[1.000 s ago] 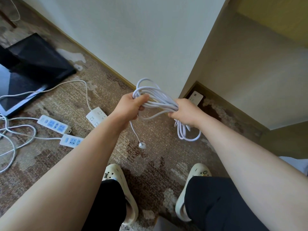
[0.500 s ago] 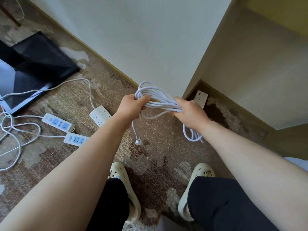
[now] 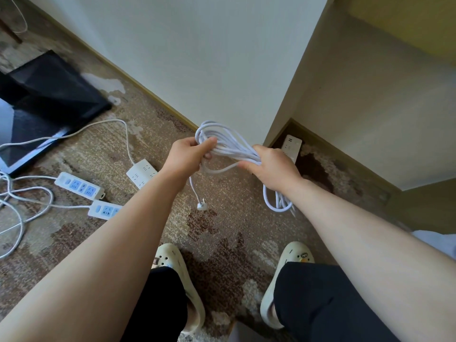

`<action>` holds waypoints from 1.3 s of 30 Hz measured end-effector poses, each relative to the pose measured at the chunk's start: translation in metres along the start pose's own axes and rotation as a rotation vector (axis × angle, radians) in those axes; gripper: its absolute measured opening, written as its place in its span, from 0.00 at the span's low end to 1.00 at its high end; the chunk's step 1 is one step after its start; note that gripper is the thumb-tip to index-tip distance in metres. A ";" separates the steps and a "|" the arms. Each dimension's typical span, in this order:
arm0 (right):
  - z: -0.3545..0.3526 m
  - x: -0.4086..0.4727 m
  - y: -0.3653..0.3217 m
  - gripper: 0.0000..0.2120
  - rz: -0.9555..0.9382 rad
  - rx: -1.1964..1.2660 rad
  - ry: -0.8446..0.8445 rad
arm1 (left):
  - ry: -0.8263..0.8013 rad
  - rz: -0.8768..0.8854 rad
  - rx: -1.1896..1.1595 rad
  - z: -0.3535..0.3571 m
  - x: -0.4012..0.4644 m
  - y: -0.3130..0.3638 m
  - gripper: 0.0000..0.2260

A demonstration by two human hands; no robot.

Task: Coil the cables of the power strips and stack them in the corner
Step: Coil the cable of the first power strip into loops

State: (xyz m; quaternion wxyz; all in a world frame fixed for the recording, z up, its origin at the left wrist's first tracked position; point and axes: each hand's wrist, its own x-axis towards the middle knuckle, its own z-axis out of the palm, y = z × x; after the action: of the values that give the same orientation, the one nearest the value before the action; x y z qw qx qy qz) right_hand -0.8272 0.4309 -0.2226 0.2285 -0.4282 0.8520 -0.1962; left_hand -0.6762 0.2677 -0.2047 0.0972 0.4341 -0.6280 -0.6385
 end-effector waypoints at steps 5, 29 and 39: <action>-0.008 0.007 0.003 0.20 0.106 0.150 0.114 | -0.140 0.050 0.091 -0.009 -0.004 -0.013 0.06; 0.000 0.000 -0.005 0.24 0.141 0.403 0.003 | 0.174 -0.325 -0.476 0.045 -0.011 0.007 0.09; 0.008 0.000 -0.011 0.11 0.148 0.512 -0.154 | 0.157 -0.446 -0.685 0.053 -0.015 0.018 0.12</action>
State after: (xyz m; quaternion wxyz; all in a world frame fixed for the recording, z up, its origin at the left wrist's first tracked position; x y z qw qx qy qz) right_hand -0.8156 0.4231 -0.2232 0.4070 -0.3066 0.7839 -0.3546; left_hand -0.7105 0.3126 -0.1907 0.1429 0.5493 -0.2604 -0.7810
